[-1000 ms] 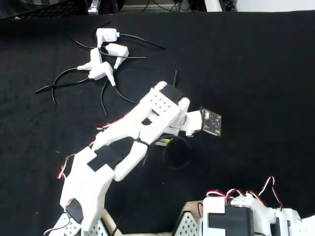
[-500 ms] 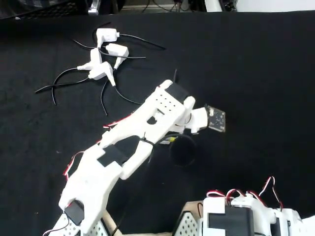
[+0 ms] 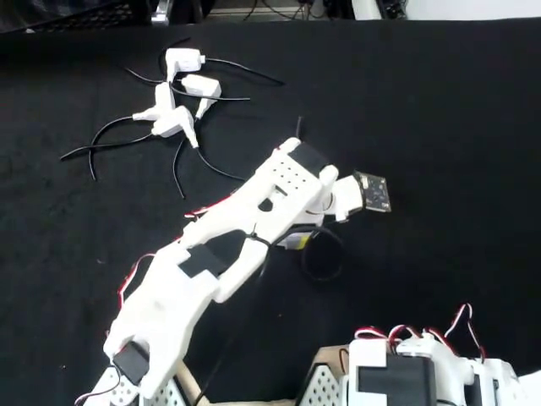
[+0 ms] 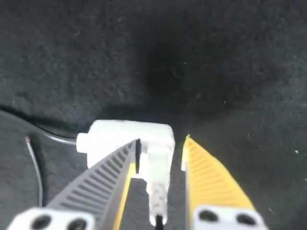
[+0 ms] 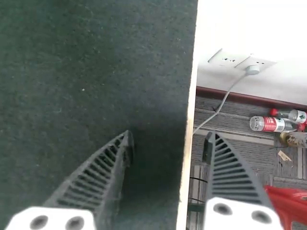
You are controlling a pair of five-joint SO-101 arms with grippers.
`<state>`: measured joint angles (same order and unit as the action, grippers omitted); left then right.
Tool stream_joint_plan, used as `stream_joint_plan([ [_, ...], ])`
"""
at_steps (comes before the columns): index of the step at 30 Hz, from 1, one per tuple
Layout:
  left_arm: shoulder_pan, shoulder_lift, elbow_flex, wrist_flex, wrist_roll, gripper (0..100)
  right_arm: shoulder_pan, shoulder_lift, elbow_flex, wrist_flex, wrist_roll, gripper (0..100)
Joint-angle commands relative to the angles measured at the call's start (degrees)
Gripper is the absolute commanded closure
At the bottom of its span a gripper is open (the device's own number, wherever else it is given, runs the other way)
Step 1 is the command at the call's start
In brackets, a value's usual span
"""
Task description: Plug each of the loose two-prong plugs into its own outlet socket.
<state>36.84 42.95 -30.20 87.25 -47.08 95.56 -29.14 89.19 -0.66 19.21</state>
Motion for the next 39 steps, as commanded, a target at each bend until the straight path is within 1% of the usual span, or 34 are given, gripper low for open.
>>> stream_joint_plan([
  [1, 0.7, 0.0, -5.0, 2.4, 0.5, 83, 1.5, 0.7, 0.0, 0.8, 0.5, 75.4],
  [11, 0.1, 0.5, -23.3, 13.2, 0.5, 83, 1.5, 0.7, 0.0, 0.8, 0.5, 75.4],
  [16, 0.2, 0.1, -30.5, 13.5, 0.6, 83, -0.3, 0.6, 0.4, 0.8, 1.0, 75.4],
  [19, 0.3, 0.0, -35.7, 13.5, 1.0, 83, -1.0, 0.7, 0.6, 0.9, 4.0, 75.4],
  [22, -0.3, 0.0, -45.0, 13.5, 4.8, 83, -3.2, 0.4, 1.4, 0.9, 6.7, 75.4],
  [24, -0.6, 0.0, -53.4, 13.5, 7.9, 83, -6.9, 0.7, 1.5, 2.1, 9.9, 75.4],
  [27, -1.9, 0.0, -66.2, 13.3, 12.4, 84, -15.0, 0.3, 0.0, 9.9, 16.6, 75.4],
  [29, -3.1, -2.3, -64.7, 11.3, 14.1, 84, -21.5, 0.3, -2.5, 17.0, 19.3, 75.4],
  [31, -5.6, -7.8, -65.2, 11.9, 14.9, 83, -28.0, 0.3, -6.0, 24.9, 20.8, 75.4],
  [33, -8.4, -12.8, -64.9, 12.0, 17.1, 83, -32.6, 0.3, -10.5, 31.5, 21.3, 75.4],
  [39, -21.1, -24.3, -64.9, 12.7, 29.0, 83, -44.7, 0.3, -25.8, 52.4, 20.3, 75.3],
])
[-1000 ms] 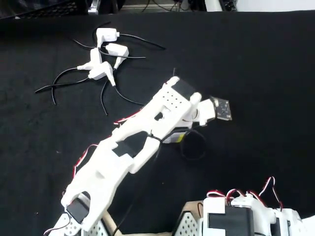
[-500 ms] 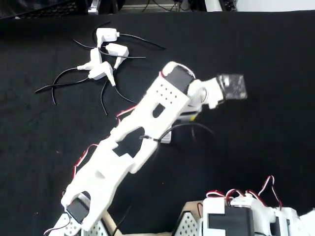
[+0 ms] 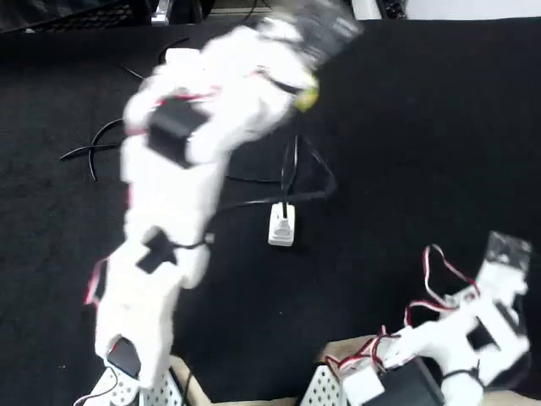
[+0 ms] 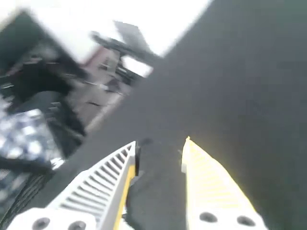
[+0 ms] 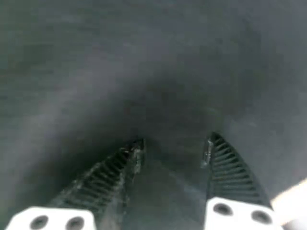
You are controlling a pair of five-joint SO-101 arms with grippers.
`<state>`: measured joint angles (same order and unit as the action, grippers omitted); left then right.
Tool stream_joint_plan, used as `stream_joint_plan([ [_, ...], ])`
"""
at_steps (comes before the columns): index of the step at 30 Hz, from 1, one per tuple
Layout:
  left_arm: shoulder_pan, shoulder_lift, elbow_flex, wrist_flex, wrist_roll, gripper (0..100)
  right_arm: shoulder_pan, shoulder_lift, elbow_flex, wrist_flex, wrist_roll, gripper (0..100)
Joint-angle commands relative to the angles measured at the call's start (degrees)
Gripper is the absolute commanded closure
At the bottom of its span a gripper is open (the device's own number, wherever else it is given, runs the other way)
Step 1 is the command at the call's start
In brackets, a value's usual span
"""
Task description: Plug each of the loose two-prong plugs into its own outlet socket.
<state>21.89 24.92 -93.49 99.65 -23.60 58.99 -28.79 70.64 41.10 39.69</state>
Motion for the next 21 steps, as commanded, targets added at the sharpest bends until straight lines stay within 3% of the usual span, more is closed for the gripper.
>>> stream_joint_plan([
  [1, -9.0, -7.6, -1.5, 0.9, 7.5, 83, -10.3, 0.0, -9.7, 14.0, -1.1, 75.3],
  [9, -29.3, -7.3, -1.4, 1.2, 22.7, 84, -25.9, -2.9, -27.6, 33.8, -1.9, 75.3],
  [16, -32.4, -1.7, -0.5, 1.2, 24.5, 84, -39.6, -16.1, -48.5, 59.3, 7.4, 75.3],
  [21, -34.3, 4.0, 9.8, 1.2, 24.7, 84, -54.0, -17.0, -46.5, 59.6, 6.2, 73.4],
])
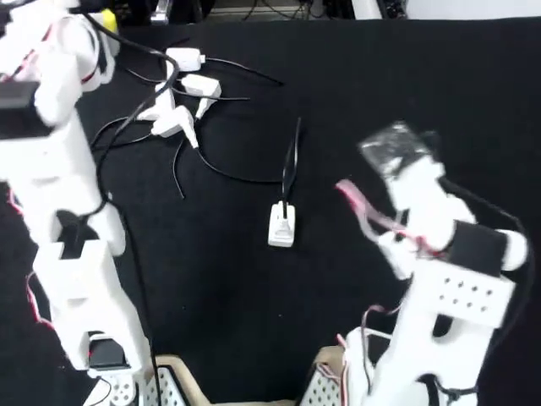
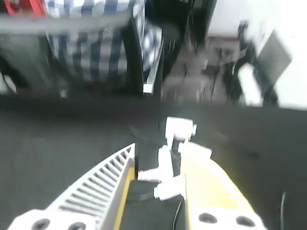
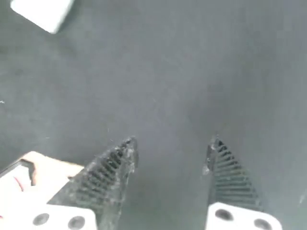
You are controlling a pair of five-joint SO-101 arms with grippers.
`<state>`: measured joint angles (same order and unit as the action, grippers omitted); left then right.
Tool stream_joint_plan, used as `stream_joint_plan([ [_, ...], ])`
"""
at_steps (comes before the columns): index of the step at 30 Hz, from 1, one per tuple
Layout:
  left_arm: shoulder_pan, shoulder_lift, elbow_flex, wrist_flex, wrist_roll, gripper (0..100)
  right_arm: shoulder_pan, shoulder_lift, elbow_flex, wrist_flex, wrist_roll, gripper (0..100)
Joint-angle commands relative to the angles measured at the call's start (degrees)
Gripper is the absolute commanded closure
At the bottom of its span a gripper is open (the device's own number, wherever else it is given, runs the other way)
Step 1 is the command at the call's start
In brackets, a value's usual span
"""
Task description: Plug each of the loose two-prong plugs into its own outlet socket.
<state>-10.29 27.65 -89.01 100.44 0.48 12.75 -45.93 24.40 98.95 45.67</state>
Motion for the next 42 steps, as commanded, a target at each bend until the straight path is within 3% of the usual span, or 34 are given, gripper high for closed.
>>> stream_joint_plan([
  [1, -2.8, 2.3, 8.2, 0.4, 0.7, 84, -11.0, 1.5, 1.5, 1.1, -0.2, 72.4],
  [4, -5.1, 5.1, 16.4, 0.4, 3.1, 84, -20.0, 5.1, 7.2, -3.0, -2.3, 71.3],
  [10, -9.0, 12.3, 23.2, 0.3, 17.3, 84, -31.9, 9.4, 19.2, -18.4, -7.5, 71.1],
  [16, -12.9, 20.4, 23.3, 0.3, 30.7, 84, -36.5, 14.4, 24.7, -26.7, -12.5, 71.0],
  [21, -15.0, 28.8, 22.3, -0.3, 38.6, 84, -37.6, 21.5, 23.6, -35.9, -21.0, 70.9],
  [30, -15.0, 36.6, 11.6, -1.0, 38.9, 84, -38.2, 33.5, 20.4, -49.3, -45.5, 70.9],
  [42, -14.8, 39.2, 7.4, -0.2, 39.0, 84, -38.0, 34.3, 24.4, -58.8, -50.5, 71.2],
])
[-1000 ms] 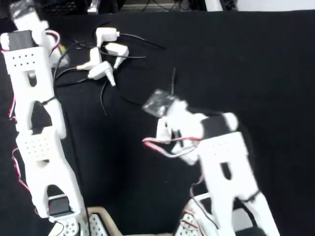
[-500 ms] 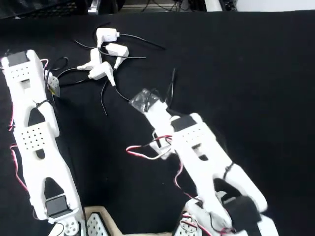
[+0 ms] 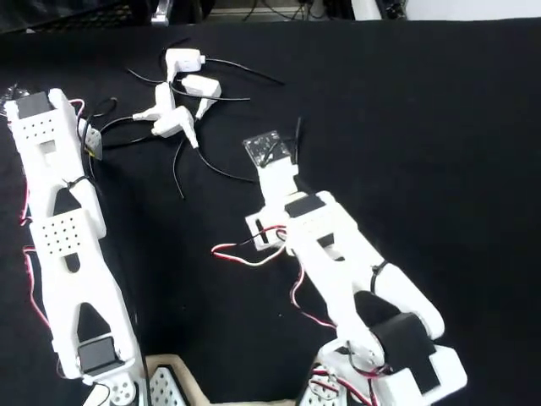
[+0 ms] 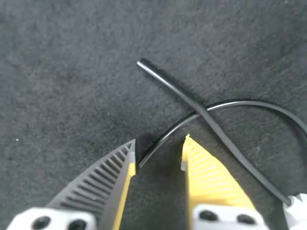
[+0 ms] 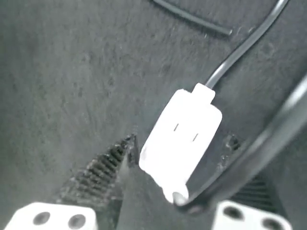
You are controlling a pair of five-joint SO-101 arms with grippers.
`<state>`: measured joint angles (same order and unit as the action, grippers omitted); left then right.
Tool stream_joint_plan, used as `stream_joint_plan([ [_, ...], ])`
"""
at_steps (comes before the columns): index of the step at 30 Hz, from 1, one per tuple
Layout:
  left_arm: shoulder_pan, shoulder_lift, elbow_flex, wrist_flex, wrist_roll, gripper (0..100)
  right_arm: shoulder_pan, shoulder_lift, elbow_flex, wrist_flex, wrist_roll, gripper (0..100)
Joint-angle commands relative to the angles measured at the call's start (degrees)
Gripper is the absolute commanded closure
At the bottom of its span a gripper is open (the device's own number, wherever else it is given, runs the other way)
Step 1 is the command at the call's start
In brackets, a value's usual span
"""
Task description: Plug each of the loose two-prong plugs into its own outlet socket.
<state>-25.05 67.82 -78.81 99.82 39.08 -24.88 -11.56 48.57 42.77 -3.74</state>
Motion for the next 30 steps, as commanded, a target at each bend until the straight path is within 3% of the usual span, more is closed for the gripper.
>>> stream_joint_plan([
  [1, 0.0, -1.0, -2.8, 0.4, 0.4, 84, -0.4, 0.0, 0.2, -2.8, -1.1, 71.2],
  [8, -0.5, -0.9, -2.8, 0.4, 0.4, 84, -0.3, 0.1, 1.5, -3.3, -1.2, 73.0],
  [16, -0.5, -0.9, -2.7, 0.4, 0.4, 84, 0.8, 0.1, 2.9, -3.4, -1.0, 97.6],
  [30, -0.4, -0.9, -2.8, 0.4, 0.4, 84, 2.5, 0.1, 3.1, -9.6, -0.9, 98.4],
])
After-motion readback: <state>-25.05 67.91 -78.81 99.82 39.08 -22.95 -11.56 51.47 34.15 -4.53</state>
